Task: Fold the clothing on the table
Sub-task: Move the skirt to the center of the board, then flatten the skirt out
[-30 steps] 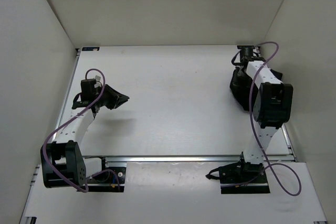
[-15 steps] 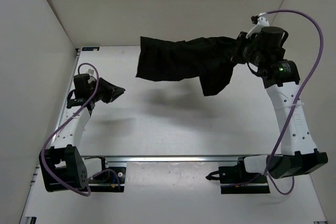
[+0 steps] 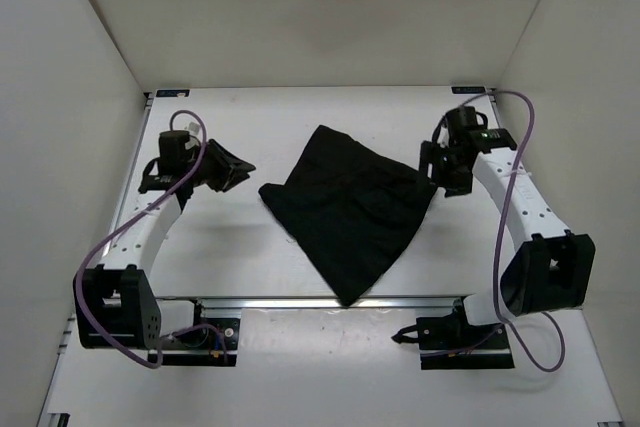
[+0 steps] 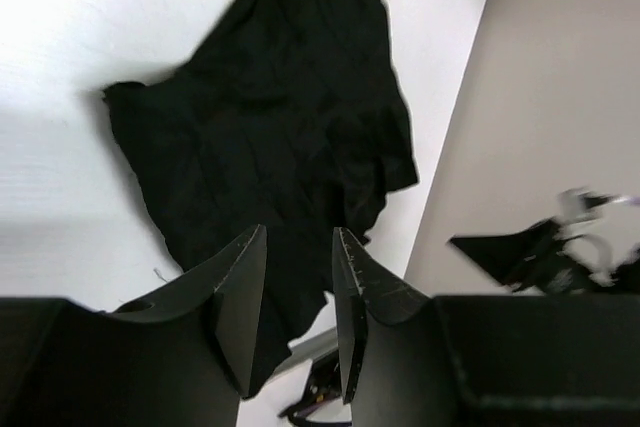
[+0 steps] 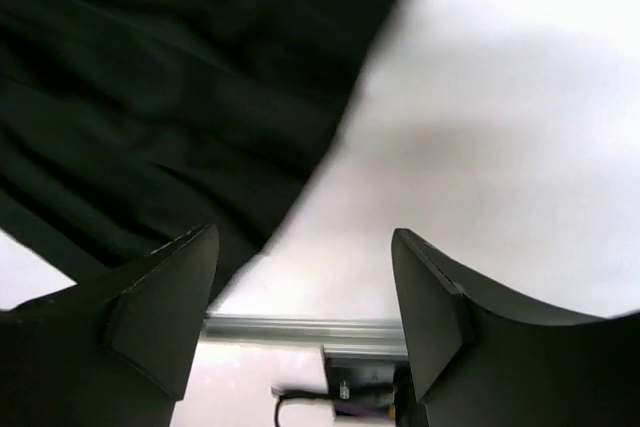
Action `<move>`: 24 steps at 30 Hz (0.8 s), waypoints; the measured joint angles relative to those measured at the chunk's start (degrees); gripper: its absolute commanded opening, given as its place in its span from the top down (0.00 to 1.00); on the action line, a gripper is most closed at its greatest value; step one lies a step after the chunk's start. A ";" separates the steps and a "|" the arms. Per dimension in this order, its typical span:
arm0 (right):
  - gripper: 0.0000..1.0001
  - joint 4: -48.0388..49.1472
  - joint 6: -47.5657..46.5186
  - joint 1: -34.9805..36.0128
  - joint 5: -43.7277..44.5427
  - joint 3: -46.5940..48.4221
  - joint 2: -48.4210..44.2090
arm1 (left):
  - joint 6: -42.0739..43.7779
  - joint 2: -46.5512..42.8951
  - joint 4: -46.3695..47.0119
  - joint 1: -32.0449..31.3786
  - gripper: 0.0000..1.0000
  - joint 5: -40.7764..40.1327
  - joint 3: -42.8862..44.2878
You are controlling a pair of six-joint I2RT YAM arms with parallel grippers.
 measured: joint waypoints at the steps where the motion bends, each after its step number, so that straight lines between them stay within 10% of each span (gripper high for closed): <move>1: 0.34 0.31 -0.55 1.20 0.26 2.40 0.68 | -0.15 0.90 0.22 -1.46 0.56 -0.48 -0.02; 14: 0.38 8.24 -1.95 23.78 -4.68 16.48 19.61 | 0.94 15.45 0.44 -10.60 0.35 -9.46 -0.90; 24: 0.38 11.43 0.00 24.61 -7.37 15.52 19.80 | 2.62 22.34 0.70 -10.27 0.33 -14.97 0.02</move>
